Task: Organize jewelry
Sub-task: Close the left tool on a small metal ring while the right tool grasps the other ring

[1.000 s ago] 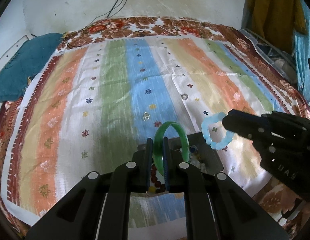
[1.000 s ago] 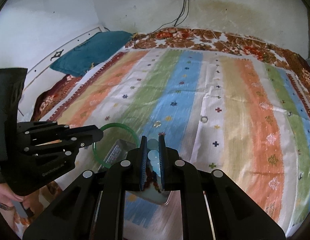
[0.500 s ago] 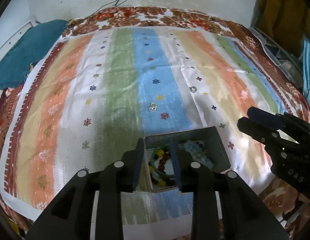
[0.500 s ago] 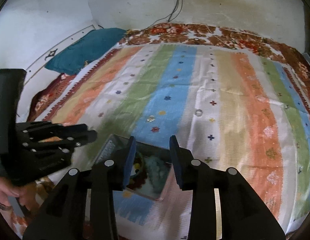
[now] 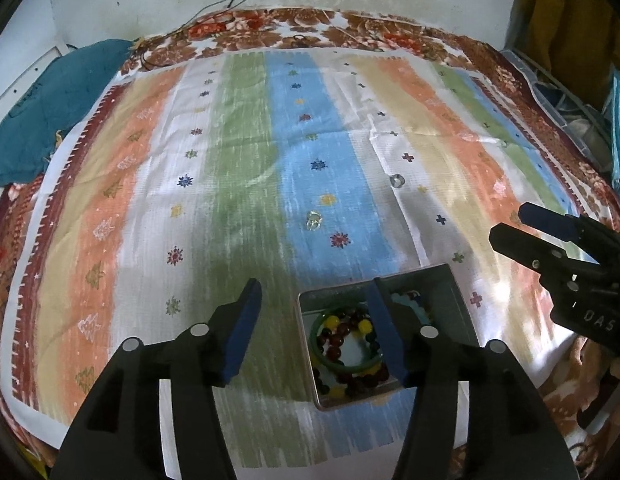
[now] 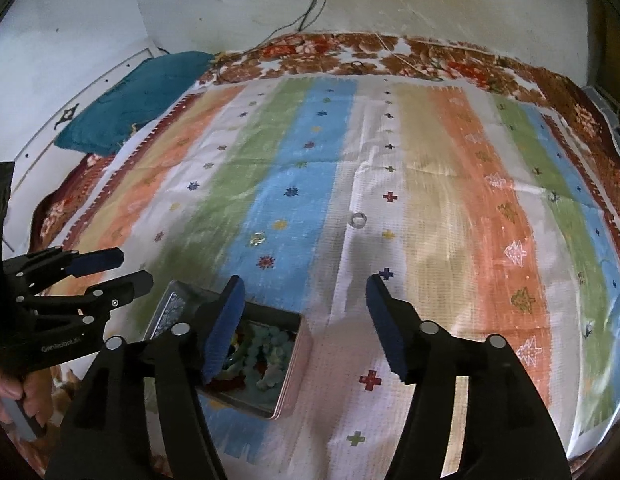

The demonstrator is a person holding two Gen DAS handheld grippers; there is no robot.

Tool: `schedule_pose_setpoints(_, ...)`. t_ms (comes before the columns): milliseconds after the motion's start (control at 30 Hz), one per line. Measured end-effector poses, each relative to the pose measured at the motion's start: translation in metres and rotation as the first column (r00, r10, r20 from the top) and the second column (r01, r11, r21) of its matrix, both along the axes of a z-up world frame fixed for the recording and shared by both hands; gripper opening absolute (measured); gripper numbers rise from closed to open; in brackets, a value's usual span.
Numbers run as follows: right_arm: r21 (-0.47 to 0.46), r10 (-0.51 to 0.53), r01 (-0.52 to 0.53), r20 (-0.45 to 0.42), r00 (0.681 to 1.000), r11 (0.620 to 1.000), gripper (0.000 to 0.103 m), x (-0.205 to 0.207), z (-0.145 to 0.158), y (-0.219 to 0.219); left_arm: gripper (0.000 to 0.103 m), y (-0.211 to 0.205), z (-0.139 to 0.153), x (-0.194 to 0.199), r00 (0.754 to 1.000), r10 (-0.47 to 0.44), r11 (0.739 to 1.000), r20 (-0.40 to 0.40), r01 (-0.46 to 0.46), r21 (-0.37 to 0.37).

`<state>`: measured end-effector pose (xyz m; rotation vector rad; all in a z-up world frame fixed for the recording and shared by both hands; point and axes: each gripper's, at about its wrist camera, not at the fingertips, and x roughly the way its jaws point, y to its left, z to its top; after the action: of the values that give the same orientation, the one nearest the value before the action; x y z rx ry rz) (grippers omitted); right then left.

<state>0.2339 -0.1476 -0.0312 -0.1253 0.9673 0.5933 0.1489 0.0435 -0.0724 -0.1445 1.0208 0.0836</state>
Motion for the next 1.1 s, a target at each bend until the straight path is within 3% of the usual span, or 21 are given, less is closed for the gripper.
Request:
schedule_pose_setpoints(300, 0.021, -0.03, 0.032, -0.066, 0.997, 0.999, 0.065, 0.029, -0.009, 0.006, 0.058, 0.017, -0.013, 0.018, 0.999, 0.006, 0.998, -0.032, -0.008, -0.066)
schedule_pose_setpoints(433, -0.004, -0.044, 0.043, -0.081, 0.996, 0.999, 0.065, 0.041, -0.017, 0.011, 0.058, 0.012, -0.015, 0.03, 0.999, -0.002, 1.0, -0.043, 0.001, -0.016)
schedule_pose_setpoints(1100, -0.061, -0.083, 0.075, -0.15, 0.985, 0.995, 0.065, 0.089, -0.055, 0.02, 0.058, 0.014, -0.04, 0.082, 0.993, -0.056, 0.998, -0.104, 0.055, -0.019)
